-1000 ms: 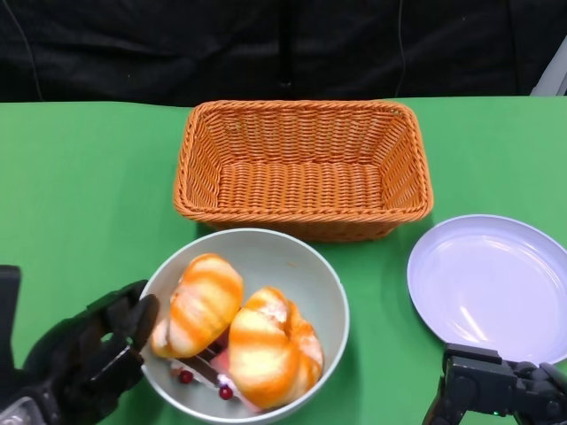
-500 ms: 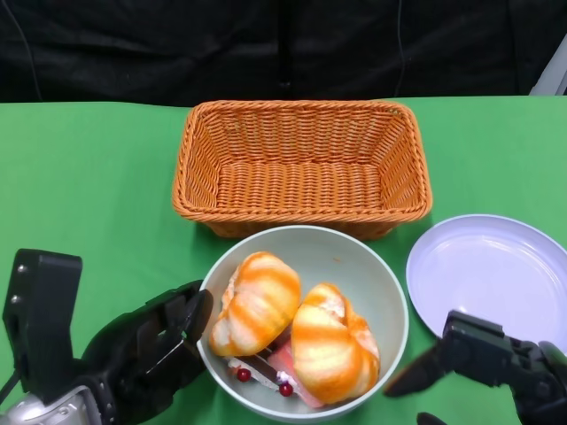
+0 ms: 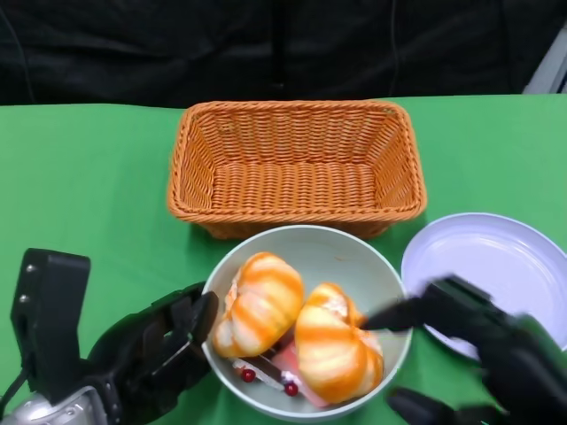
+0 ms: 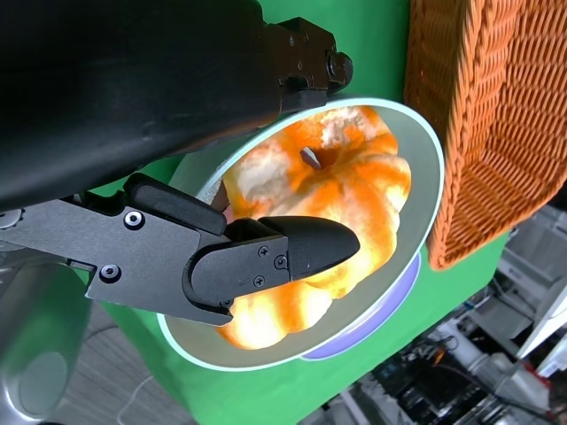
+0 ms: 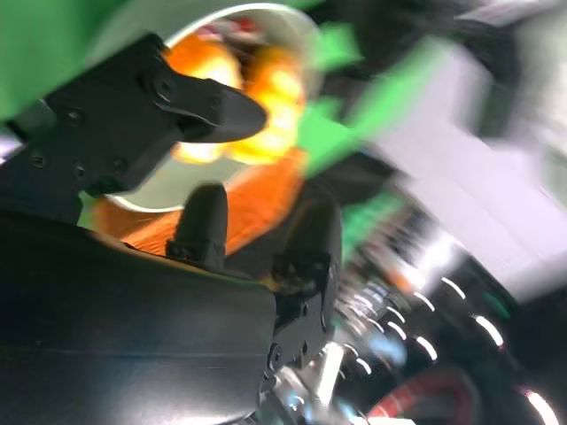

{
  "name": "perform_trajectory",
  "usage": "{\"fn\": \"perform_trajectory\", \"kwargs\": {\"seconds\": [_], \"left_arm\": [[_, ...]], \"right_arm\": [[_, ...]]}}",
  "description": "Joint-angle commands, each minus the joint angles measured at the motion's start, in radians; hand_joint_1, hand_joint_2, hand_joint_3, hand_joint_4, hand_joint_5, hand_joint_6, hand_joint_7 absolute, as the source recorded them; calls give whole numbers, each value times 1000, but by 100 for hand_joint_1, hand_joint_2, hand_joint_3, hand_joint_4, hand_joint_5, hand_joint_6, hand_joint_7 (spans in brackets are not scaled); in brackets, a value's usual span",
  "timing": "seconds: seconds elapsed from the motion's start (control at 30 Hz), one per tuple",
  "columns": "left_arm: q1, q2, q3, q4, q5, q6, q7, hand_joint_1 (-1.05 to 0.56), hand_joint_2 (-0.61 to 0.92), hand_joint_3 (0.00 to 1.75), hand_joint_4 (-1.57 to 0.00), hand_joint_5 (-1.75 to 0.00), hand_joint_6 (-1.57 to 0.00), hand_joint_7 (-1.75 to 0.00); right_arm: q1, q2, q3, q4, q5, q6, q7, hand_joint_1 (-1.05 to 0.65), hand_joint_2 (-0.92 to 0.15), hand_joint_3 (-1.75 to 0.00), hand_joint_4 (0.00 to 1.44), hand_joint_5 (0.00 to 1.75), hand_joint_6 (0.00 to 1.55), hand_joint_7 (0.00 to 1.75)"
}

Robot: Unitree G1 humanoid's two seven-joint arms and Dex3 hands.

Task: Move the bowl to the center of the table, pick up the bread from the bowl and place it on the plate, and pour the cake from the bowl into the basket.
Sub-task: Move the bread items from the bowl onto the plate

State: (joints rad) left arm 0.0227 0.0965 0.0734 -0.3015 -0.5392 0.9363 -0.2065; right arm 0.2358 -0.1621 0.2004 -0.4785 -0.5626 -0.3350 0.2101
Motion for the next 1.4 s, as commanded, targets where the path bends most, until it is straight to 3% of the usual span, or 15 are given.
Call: {"fn": "perform_trajectory", "kwargs": {"seconds": [0.03, 0.27, 0.57, 0.83, 1.23, 1.33, 1.37, 1.4], "left_arm": [[12, -3, -18, -15, 9, -5, 8, -68, 92, 60, 0, 0, 0, 0], [8, -4, -29, -21, 4, 7, 6, -67, 92, 60, 0, 0, 0, 0], [10, -4, -36, -25, 12, 1, 7, -65, 92, 60, -2, -1, -2, -1], [3, -15, -43, -30, 17, 14, 26, -64, 92, 59, -3, -2, -4, -1], [6, -52, -72, -16, 53, -26, 66, -55, 92, 75, -11, -6, -12, -3], [19, -46, -89, -21, 91, -79, 67, -59, 92, 76, -10, -5, -11, -2], [25, -39, -108, -33, 128, -109, 82, -61, 92, 75, -12, -6, -12, -3], [34, -33, -131, -42, 178, -150, 104, -64, 92, 74, -14, -7, -14, -3]], "right_arm": [[-83, 31, 62, -9, -104, 109, 26, -49, -76, -10, 0, 121, 1, 104], [-174, 51, 112, 83, -141, 171, -24, -44, -74, -5, 0, 117, 0, 103], [-216, 29, 139, 169, -178, 173, -97, -44, -80, -5, 0, 107, 0, 94], [-283, 19, 173, 318, -219, 166, -172, -47, -86, -2, 0, 80, 1, 67], [-386, 22, 232, 538, -244, 165, -261, -49, -90, 0, 1, 72, 20, 29], [-402, 23, 236, 573, -235, 160, -280, -45, -90, 0, 9, 76, 27, 26], [-407, 23, 233, 587, -226, 150, -293, -40, -90, 0, 19, 79, 35, 28], [-410, 27, 227, 601, -211, 136, -314, -29, -91, -1, 44, 90, 53, 34]]}}
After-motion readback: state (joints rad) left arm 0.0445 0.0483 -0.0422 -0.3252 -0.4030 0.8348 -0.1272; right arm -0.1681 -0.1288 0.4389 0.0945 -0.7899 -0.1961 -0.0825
